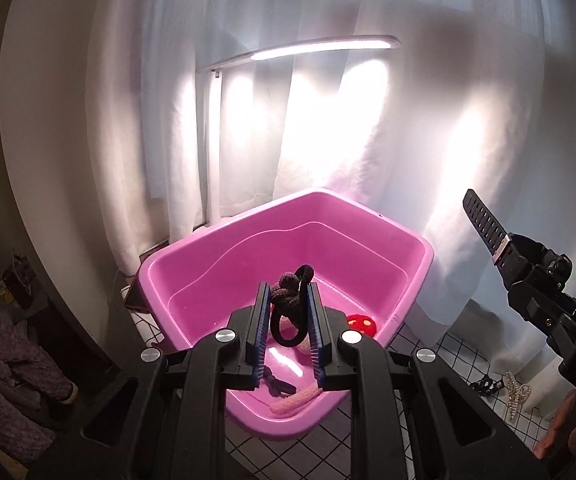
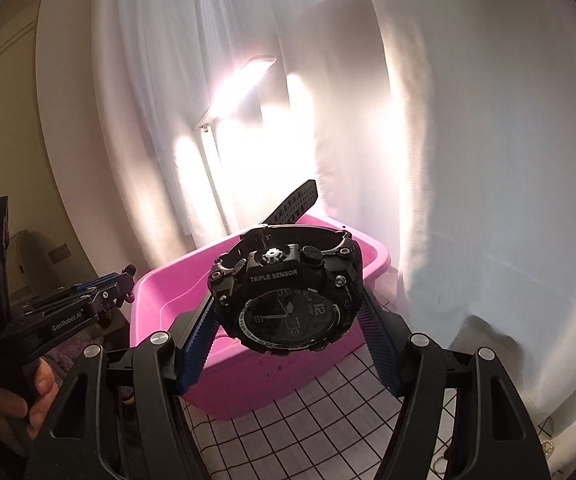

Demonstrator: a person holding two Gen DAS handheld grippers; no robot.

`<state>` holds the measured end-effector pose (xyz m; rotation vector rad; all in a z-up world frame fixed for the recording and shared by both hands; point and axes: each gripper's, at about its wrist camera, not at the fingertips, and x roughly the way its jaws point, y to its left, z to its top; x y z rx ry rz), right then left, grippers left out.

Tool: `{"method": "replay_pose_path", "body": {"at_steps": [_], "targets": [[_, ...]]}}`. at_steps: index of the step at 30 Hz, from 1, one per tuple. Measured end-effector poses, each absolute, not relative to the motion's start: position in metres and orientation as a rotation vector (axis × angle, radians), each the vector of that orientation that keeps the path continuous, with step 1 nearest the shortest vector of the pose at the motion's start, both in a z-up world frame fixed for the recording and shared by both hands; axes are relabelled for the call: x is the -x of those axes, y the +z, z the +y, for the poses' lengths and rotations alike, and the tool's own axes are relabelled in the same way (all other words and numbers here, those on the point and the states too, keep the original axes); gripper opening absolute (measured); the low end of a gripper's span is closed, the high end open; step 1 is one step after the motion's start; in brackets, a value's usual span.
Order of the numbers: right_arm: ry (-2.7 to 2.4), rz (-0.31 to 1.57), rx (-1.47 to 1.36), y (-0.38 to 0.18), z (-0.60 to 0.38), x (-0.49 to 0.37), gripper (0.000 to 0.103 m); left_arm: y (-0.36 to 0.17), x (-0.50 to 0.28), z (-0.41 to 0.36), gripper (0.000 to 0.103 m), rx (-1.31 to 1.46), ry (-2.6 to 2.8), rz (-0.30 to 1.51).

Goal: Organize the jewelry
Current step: 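Carry scrunchie and watch into the pink tub and open both tools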

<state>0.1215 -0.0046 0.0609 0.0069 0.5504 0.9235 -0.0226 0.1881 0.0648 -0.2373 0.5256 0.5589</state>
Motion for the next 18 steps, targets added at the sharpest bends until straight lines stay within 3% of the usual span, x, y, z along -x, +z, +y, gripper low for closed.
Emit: {"method": "replay_pose_path", "body": {"at_steps": [18], "targets": [[0.873, 0.825, 0.107, 0.025, 0.146, -0.191, 0.065, 0.012, -0.067, 0.308, 0.018, 0.308, 0.432, 0.761]]}}
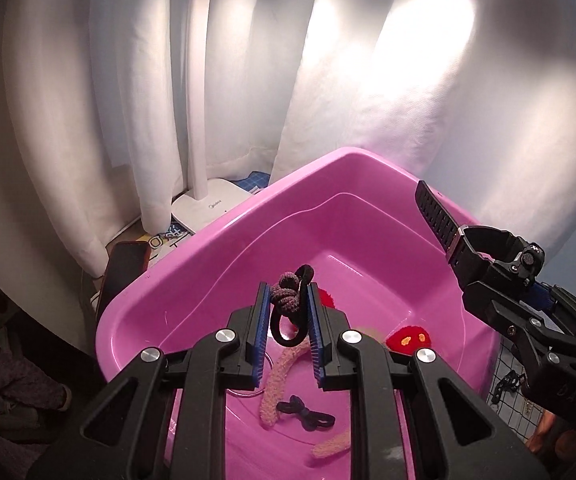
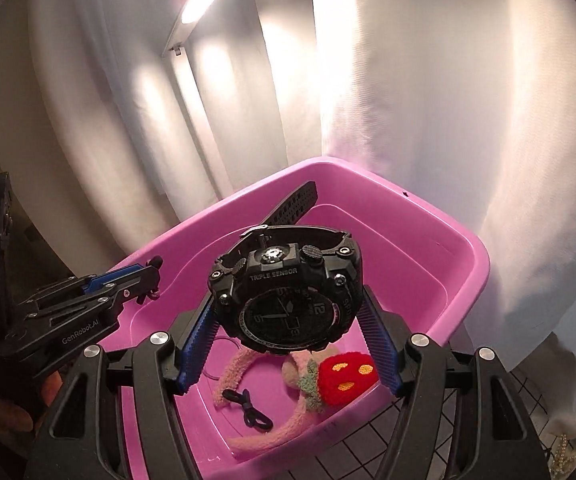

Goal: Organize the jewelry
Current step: 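Carry scrunchie and watch into the pink tub and open both tools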

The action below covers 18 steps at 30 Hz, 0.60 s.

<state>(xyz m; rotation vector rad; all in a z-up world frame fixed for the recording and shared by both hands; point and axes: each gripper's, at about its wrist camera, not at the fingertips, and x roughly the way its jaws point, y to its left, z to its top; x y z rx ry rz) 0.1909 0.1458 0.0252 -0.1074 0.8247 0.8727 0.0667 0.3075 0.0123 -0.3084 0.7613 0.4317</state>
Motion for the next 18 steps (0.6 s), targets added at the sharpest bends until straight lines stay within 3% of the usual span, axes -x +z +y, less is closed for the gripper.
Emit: {"method": "replay_pose_path", "body": {"at_steps": [11, 18], "targets": [[0.832, 1.064, 0.212, -0.006, 0.191, -0.224, 0.065, -0.023, -0.095, 0.329, 0.019, 0.394, 0.375, 1.008], [0.800, 1.112, 0.254, -0.016, 0.198, -0.224, 0.065, -0.035, -0.098, 0.337, 0.019, 0.413, 0.386, 1.076]]}}
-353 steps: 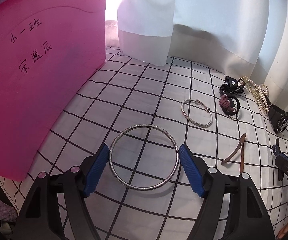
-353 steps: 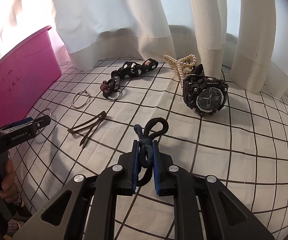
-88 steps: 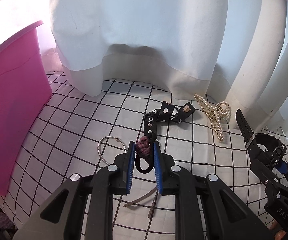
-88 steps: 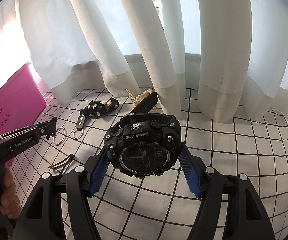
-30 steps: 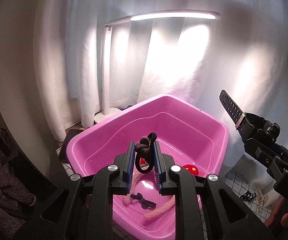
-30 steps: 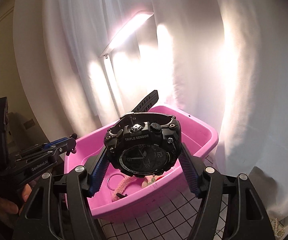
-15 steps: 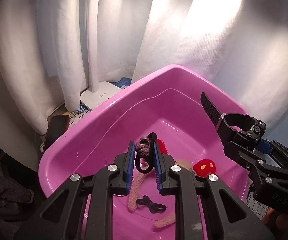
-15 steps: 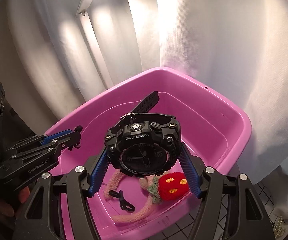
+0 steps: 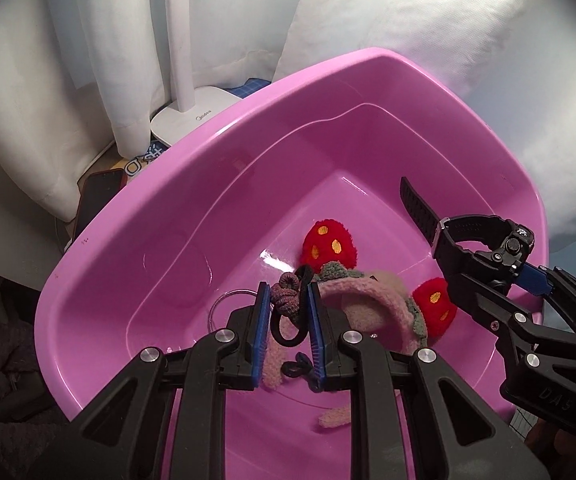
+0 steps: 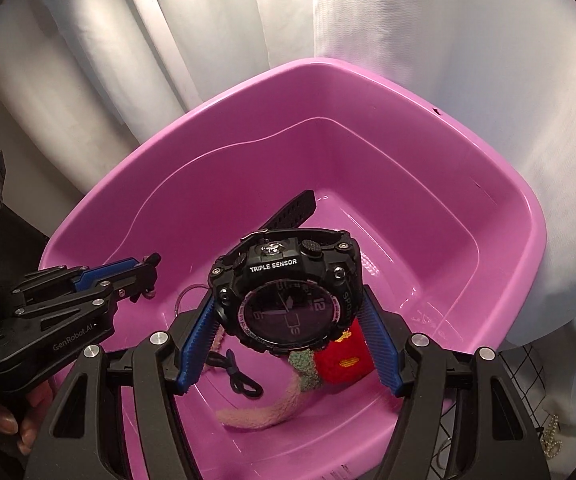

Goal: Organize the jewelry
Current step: 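Carry scrunchie and watch into the pink tub and open both tools, then withdraw both tools from the tub back over the table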

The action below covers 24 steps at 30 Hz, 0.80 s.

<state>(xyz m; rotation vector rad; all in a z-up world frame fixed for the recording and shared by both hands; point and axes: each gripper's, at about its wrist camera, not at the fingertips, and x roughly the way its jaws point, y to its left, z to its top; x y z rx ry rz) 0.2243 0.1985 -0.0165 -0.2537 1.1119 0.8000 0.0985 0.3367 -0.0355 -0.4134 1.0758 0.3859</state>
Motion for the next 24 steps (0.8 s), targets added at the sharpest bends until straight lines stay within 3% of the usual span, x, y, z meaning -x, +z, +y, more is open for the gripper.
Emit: {"method": "replay_pose_path", "body": {"at_steps": [7, 8, 10, 15, 24], "targets": [[0.774, 1.115, 0.288, -0.017, 0.202, -0.223, 0.065, -0.038, -0.098, 0.338, 0.022, 0.386, 0.402, 1.097], [0.771, 1.116, 0.289, -0.015, 0.202, -0.221, 0.066, -0.038, -0.096, 0.338, 0.031, 0.382, 0.408, 1.096], [0.765, 1.117, 0.273, -0.013, 0.199, -0.221, 0.066, -0.035, -0.093, 0.339, 0.074, 0.385, 0.422, 1.087], [0.753, 1.083, 0.242, -0.001, 0.192, -0.222, 0.066, -0.023, -0.088, 0.330, 0.082, 0.325, 0.441, 1.046], [0.745, 1.062, 0.235, 0.009, 0.180, -0.214, 0.066, -0.019, -0.080, 0.324, 0.083, 0.323, 0.442, 1.035]]}}
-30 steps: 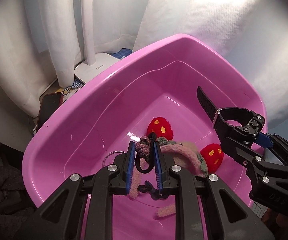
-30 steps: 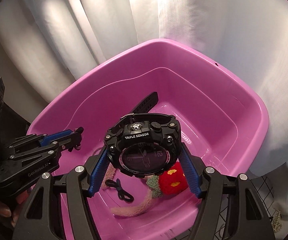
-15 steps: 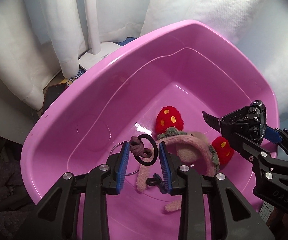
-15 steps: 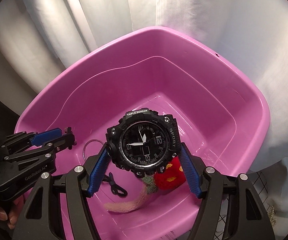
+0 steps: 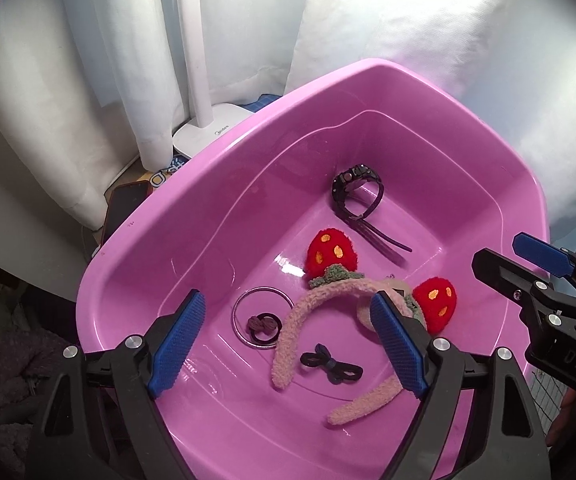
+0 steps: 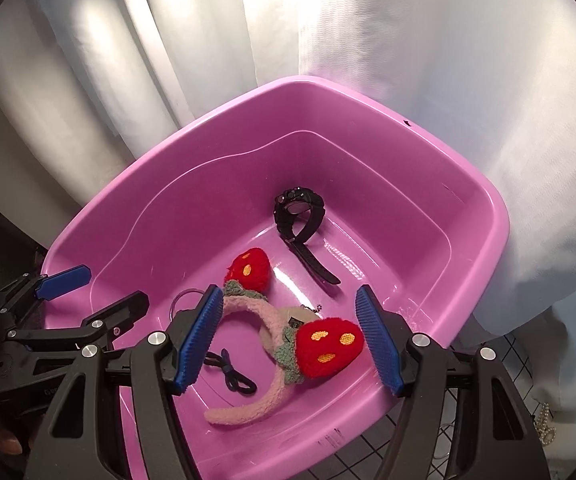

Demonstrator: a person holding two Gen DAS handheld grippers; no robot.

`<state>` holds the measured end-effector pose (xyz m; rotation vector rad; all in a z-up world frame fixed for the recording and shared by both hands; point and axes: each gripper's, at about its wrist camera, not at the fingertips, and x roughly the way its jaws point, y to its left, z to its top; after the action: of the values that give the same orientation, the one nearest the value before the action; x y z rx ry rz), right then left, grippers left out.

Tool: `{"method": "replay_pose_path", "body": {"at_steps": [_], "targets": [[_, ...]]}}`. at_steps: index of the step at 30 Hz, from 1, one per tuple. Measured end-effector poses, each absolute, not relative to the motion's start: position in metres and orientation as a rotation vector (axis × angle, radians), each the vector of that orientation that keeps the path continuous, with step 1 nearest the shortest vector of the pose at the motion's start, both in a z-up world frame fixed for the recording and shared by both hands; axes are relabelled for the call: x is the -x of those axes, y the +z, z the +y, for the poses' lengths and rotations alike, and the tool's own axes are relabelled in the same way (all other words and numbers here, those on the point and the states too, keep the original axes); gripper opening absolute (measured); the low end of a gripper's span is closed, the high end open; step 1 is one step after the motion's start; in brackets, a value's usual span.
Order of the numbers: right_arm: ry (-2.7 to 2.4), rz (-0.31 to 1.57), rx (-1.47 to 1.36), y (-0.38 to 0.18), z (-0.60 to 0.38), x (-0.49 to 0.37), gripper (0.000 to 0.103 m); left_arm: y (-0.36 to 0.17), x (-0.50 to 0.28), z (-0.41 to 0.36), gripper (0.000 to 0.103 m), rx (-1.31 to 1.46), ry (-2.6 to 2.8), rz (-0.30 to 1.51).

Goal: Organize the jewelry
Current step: 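Withdraw both tools from the tub back over the table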

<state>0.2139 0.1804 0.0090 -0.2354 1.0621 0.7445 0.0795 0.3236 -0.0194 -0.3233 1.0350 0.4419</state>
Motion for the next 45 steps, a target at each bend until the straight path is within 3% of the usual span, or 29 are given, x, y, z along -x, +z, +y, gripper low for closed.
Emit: {"method": "replay_pose_path", "body": {"at_steps": [25, 37, 45], "targets": [[0.763, 0.926, 0.100, 0.037, 0.099, -0.164, 0.066, 0.013, -0.037, 0.260, 0.083, 0.301, 0.412, 0.925], [0.575, 0.896, 0.041, 0.017, -0.068, -0.131, 0.066, 0.024, -0.027, 0.143, 0.086, 0.262, 0.310, 0.870], [0.432, 0.951, -0.004, -0.020, -0.185, -0.109, 0.066, -0.004, -0.025, 0.066, 0.087, 0.230, 0.251, 0.895]]}}
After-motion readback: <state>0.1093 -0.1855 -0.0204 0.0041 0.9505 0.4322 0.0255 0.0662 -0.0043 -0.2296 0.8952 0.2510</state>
